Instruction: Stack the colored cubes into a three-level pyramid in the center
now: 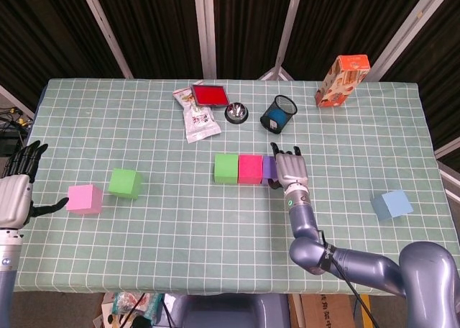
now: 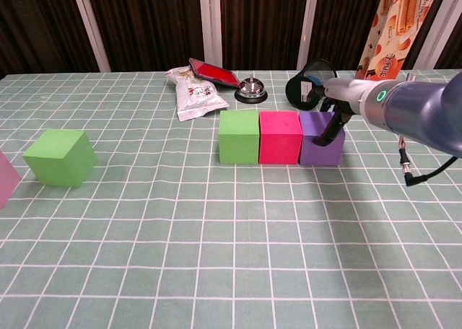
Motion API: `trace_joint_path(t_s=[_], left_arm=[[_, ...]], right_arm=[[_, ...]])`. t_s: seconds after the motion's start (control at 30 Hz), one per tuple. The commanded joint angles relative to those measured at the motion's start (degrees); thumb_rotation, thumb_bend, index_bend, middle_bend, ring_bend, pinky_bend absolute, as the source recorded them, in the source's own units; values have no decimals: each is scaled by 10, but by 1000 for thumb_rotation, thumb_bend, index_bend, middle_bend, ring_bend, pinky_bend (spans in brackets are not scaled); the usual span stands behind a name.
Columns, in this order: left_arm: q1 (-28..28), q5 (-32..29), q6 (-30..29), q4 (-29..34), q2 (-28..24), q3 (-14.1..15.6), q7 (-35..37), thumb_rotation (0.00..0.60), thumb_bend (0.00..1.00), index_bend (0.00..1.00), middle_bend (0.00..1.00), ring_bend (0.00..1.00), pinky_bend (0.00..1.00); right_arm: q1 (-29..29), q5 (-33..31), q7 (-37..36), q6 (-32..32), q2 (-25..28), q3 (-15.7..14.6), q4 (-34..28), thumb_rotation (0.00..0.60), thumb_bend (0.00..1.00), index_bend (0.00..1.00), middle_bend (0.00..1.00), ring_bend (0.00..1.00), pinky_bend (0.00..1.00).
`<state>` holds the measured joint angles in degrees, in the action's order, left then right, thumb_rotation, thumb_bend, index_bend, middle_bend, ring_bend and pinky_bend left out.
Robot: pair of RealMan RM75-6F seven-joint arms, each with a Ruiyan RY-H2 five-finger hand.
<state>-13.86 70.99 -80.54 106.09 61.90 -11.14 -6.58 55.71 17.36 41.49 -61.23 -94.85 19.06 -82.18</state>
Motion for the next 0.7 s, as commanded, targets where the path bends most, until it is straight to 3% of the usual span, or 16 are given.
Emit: trace_joint_path(t_s=[0.03,0.7], left_arm=[[0,0,0,0,0,0,0,600,88,0,0,0,11],[0,1,-1,1,0,0,-1,600,88,0,0,0,11]], right_arm=[[0,0,0,1,0,0,-1,600,336,0,307,239,0],[-3,-1,1,-5,6,-3,-11,600,337,0,181,154,0]])
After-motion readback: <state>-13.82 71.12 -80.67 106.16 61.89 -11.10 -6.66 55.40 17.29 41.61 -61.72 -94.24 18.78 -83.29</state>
